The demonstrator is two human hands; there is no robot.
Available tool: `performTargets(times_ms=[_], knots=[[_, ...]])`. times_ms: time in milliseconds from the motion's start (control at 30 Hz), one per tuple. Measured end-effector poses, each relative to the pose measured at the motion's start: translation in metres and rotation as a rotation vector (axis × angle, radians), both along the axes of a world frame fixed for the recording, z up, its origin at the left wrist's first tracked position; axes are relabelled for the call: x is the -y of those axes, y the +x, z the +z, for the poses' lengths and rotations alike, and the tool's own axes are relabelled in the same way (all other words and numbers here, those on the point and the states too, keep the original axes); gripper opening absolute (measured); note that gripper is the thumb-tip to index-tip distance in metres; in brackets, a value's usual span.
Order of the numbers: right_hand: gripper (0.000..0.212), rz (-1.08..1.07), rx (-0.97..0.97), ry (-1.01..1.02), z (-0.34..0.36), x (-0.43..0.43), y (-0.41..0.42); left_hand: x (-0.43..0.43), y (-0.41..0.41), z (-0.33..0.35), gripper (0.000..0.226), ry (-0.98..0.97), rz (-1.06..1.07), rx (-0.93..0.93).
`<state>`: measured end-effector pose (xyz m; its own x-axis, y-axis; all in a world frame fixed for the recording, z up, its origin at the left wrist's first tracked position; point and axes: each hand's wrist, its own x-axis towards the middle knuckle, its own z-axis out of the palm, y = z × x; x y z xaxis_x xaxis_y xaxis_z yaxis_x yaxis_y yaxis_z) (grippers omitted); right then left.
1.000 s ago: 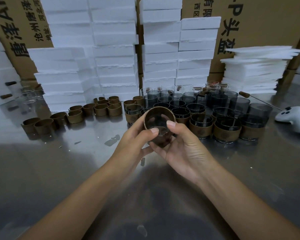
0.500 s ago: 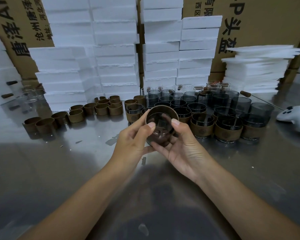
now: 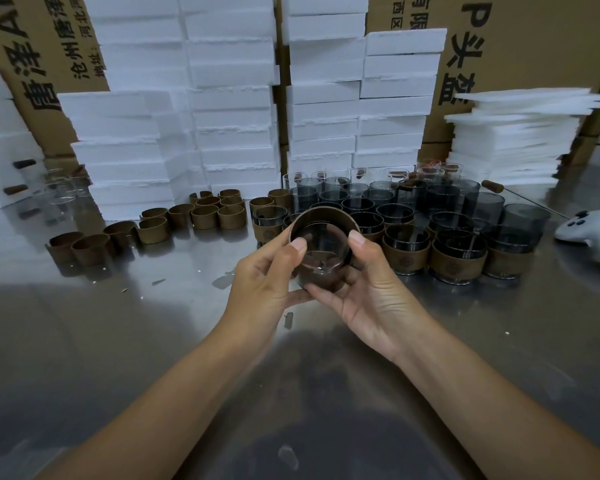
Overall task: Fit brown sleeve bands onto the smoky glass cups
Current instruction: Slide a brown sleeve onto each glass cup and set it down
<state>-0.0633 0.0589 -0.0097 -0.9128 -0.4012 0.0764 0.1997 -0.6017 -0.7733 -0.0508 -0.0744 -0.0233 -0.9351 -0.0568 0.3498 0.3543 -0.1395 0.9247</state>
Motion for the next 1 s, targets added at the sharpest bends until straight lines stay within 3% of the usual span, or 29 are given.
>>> performTargets(times_ms=[267,467,600,767,1000], knots=[[0.021,-0.019,0.018,0.005,0.001,0.002,0.001,0.000,0.000,0.001,0.031,0.054,0.007,0.043],[0.027,0.021,0.039,-0.044,-0.001,0.004,0.000,0.008,-0.003,0.003,0.066,0.147,-0.031,0.122],[0.045,0.012,0.028,0.077,-0.006,0.003,-0.003,0.014,-0.004,0.006,0.041,0.190,-0.145,0.119],[0.038,0.015,0.018,0.112,-0.007,0.001,-0.002,0.025,-0.005,0.006,0.089,0.203,-0.274,0.136],[0.033,0.029,0.081,0.064,-0.005,-0.001,-0.001,0.028,-0.008,0.003,0.100,0.180,-0.281,0.148]])
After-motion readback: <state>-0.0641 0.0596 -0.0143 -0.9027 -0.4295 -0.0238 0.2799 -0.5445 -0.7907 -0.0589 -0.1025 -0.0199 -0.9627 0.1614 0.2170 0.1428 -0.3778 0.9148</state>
